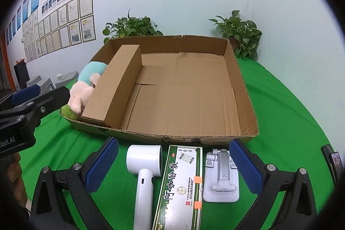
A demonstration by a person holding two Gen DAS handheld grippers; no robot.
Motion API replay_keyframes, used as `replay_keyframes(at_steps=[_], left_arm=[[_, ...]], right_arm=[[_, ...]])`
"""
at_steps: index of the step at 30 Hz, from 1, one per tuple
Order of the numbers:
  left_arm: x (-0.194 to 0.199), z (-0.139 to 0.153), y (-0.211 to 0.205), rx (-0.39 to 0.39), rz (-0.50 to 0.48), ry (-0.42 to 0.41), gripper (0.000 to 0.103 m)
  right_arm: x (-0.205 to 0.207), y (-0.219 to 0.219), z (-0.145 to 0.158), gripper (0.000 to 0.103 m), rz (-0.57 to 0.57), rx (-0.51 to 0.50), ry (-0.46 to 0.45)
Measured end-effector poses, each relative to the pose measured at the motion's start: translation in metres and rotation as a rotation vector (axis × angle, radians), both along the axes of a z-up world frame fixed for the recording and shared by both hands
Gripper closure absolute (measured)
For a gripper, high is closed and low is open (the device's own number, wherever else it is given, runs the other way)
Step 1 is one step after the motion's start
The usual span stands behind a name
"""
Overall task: Organize objects
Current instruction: 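Withdraw the right gripper and move toward the white hair dryer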
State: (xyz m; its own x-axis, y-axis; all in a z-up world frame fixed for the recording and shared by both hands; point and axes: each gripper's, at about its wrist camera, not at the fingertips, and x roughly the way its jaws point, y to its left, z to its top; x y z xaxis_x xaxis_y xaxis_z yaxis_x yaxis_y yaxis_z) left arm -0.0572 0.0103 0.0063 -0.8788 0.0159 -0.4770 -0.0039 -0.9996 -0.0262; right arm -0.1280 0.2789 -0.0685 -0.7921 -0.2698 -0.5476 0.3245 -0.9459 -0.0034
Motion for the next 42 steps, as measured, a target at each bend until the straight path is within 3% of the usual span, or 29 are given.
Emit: replay_keyframes(at_steps=[8, 15, 22, 26, 35, 42], left_arm=[[0.005, -0.012, 0.019, -0.024, -0.037, -0.028, 0.001], [0.007, -0.028, 0.018, 0.04, -0.076, -0.065, 0.001], [0.004, -0.021, 0.025, 0.021, -0.117, -0.06, 0.001], [0.005, -0.022, 0.029, 0.014, -0.106, -0.055, 0.001], [0.01, -0.041, 0.022, 0.08, -0.053, -0.088, 0.001], [0.008, -0.031, 0.017, 0.057, -0.078, -0.068, 0.001]], right_arm=[[0.005, 0.007, -0.004, 0.001, -0.005, 0.012, -0.007], [0.014, 0.006, -0.011, 0.001, -0.006, 0.055, -0.018], [0.018, 0.019, -0.007, 0.001, -0.034, 0.015, -0.019], [0.018, 0.025, -0.008, 0.001, -0.029, 0.002, -0.025], [0.018, 0.028, -0.015, 0.001, 0.029, 0.027, -0.026], [0.016, 0.025, -0.01, 0.001, 0.028, 0.015, -0.015]])
